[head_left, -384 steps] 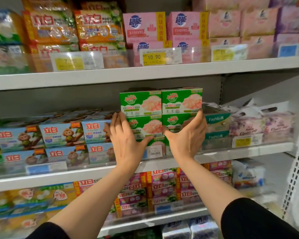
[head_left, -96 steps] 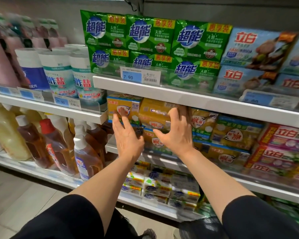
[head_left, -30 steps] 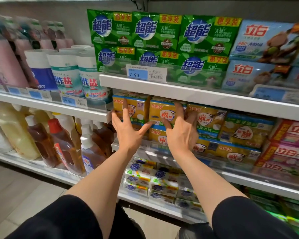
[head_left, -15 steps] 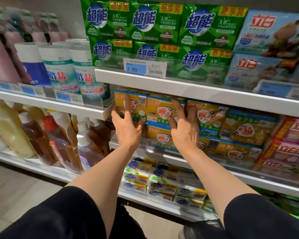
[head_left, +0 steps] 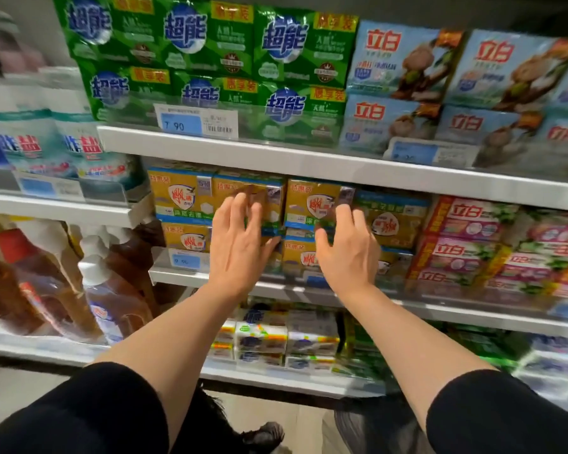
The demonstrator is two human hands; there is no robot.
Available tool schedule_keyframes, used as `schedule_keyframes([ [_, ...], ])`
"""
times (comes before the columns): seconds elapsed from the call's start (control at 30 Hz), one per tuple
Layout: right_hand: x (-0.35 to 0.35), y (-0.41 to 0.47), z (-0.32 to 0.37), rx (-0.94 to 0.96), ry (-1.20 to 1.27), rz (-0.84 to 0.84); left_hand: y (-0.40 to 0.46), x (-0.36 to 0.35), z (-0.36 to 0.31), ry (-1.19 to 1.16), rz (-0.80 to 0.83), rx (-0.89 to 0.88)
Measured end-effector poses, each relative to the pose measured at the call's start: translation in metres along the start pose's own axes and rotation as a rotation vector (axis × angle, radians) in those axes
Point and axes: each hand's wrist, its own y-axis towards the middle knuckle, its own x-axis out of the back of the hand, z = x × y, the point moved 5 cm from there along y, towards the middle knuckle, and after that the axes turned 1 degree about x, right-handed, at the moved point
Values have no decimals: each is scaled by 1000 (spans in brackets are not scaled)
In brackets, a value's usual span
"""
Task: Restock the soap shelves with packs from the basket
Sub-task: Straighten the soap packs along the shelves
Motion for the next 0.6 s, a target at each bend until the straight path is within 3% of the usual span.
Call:
schedule_keyframes([
  [0.1, 15, 8, -11, -89, -144, 36, 3, -6, -21, 27, 36, -99],
  [0.27, 14, 11, -26, -218, -256, 166, 8, -12, -37, -28, 61, -47],
  [0.6, 3, -6, -39, -387, -25, 86, 35, -30, -62, 105, 45, -99],
])
